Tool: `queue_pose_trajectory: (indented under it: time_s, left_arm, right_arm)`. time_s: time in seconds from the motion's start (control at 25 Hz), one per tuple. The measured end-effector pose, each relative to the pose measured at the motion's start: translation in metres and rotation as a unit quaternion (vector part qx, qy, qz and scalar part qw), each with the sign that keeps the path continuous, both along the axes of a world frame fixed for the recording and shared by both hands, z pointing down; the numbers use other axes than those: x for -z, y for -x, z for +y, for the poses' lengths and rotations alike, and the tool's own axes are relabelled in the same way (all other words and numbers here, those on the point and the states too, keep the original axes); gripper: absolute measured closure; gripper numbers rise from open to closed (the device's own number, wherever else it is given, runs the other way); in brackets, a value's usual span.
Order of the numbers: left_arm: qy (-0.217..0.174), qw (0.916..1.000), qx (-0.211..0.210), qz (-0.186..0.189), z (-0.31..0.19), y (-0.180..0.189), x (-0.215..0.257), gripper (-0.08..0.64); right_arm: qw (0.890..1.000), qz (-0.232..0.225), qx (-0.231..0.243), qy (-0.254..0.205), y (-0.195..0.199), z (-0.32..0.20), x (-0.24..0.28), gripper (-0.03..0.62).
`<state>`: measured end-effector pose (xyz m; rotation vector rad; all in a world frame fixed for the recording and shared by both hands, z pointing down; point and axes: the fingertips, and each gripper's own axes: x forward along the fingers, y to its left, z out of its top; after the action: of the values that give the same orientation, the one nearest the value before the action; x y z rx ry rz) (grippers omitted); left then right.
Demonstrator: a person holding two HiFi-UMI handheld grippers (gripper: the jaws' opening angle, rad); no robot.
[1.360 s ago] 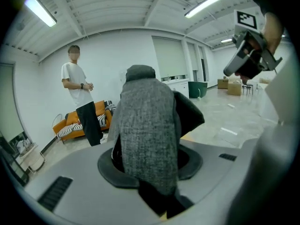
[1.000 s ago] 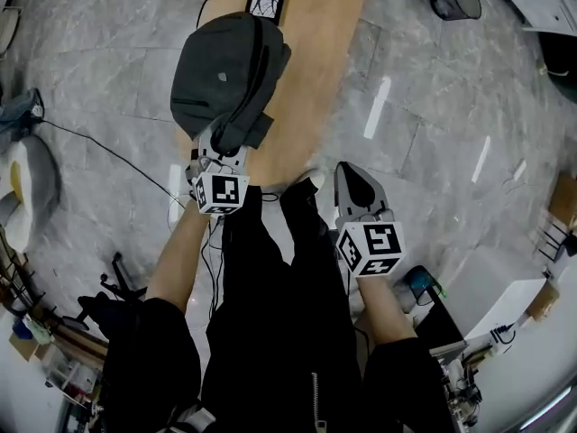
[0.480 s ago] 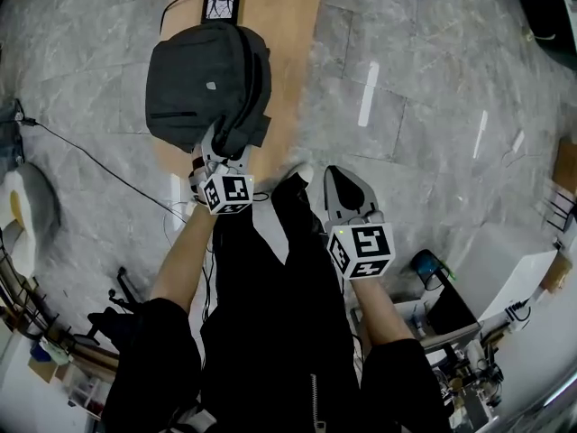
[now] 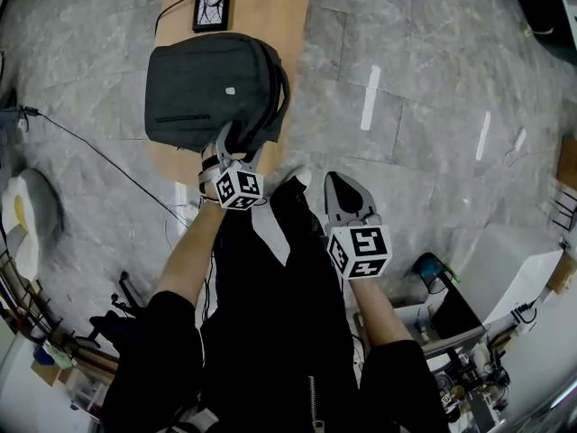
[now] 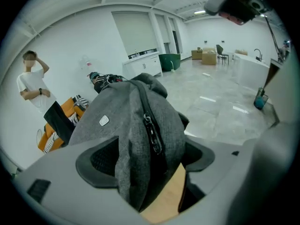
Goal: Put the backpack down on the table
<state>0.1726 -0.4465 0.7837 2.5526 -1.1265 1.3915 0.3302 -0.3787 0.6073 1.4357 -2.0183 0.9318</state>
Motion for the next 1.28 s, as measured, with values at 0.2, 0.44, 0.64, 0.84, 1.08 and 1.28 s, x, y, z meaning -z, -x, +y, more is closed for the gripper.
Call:
queue_pose_trajectory:
  time_s: [0.2, 0.44, 0.64, 0.84, 1.08, 1.28]
  left_arm:
    - [0.031, 0.9992, -0.022, -0.007, 0.017, -0.016, -0.013, 0.184]
    - [0.015, 0.9992, -0.012, 0.034, 0.015, -0.027, 0.016, 0.260]
    - [0.021, 0.9947, 0.037, 0.094, 0.015, -0.023, 0.061, 0.537]
    - [0.021, 0.9814, 0.095, 0.165, 0.032, -0.028, 0.133, 0.545]
    - [-0.014, 0.9750, 0.117, 0.189, 0.055, -0.018, 0.206, 0.545]
    - [-0.022, 0.9641, 0.152, 0.216, 0.070, 0.016, 0.240, 0.545]
  right_arm:
    - [1.000, -0.003, -0.004, -0.008, -0.006, 0.002, 0.007, 0.581]
    - [1.000, -0.011, -0.010, -0.015, -0.013, 0.009, 0.008, 0.581]
    - [0.999, -0.021, 0.005, -0.042, -0.007, 0.008, 0.025, 0.581]
    - [0.995, -0.039, 0.044, -0.083, 0.014, 0.014, 0.059, 0.583]
    - [0.990, -0.027, 0.093, -0.103, 0.058, 0.032, 0.090, 0.583]
    - [0.988, -0.034, 0.091, -0.122, 0.095, 0.041, 0.116, 0.583]
